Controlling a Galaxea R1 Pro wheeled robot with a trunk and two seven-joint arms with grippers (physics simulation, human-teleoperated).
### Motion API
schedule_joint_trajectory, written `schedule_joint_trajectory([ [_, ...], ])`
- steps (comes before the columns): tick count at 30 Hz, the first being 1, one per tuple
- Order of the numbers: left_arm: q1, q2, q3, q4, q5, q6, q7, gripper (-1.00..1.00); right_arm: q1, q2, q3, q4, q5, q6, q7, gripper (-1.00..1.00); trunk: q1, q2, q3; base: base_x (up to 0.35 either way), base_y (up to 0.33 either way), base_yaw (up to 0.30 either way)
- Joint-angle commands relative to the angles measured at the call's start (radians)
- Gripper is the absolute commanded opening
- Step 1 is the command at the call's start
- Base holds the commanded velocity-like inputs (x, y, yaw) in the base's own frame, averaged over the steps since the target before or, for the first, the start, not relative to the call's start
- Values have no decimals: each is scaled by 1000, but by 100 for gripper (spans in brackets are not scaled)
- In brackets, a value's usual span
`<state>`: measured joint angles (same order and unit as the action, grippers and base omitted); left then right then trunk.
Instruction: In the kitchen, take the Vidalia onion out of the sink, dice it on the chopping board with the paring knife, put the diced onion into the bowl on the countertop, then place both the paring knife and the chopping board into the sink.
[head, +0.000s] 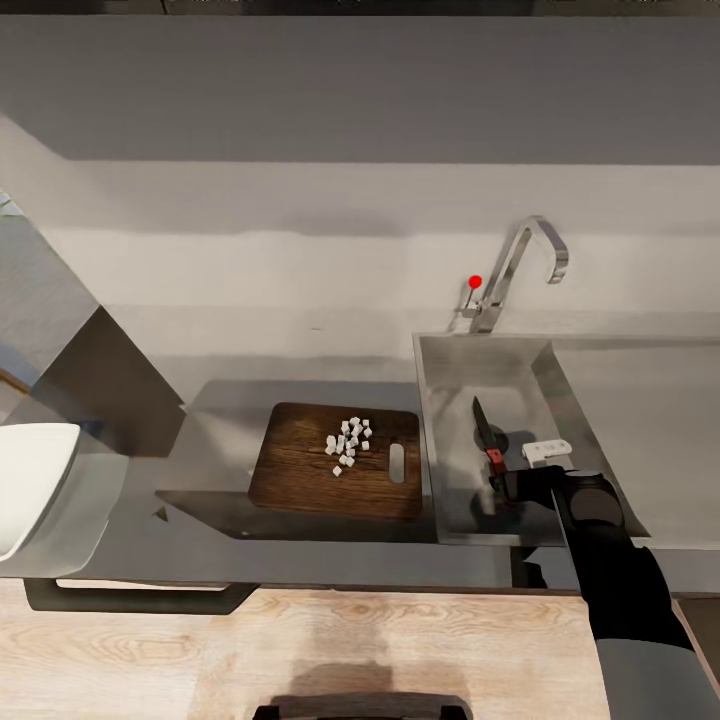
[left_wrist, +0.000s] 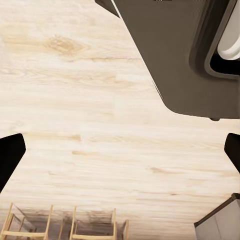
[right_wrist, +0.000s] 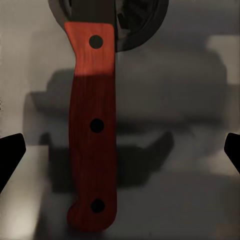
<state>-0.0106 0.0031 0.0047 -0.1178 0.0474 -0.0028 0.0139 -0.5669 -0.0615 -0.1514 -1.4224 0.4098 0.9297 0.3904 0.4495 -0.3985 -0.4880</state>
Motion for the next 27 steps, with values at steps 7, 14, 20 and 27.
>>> schedule_joint_trajectory([
  [7,0,-1,0,0,5,0,1,100,-1,0,0,-1,10,3,9,100,1,-1,8,0,0,0],
  [14,0,-2,0,0,5,0,1,100,-1,0,0,-1,10,3,10,100,1,-1,19,0,0,0],
  [20,0,-2,0,0,5,0,1,100,-1,0,0,-1,10,3,9,100,1,-1,29,0,0,0],
  [27,0,-2,0,0,5,0,1,100,-1,0,44,-1,10,3,10,100,1,-1,39,0,0,58],
])
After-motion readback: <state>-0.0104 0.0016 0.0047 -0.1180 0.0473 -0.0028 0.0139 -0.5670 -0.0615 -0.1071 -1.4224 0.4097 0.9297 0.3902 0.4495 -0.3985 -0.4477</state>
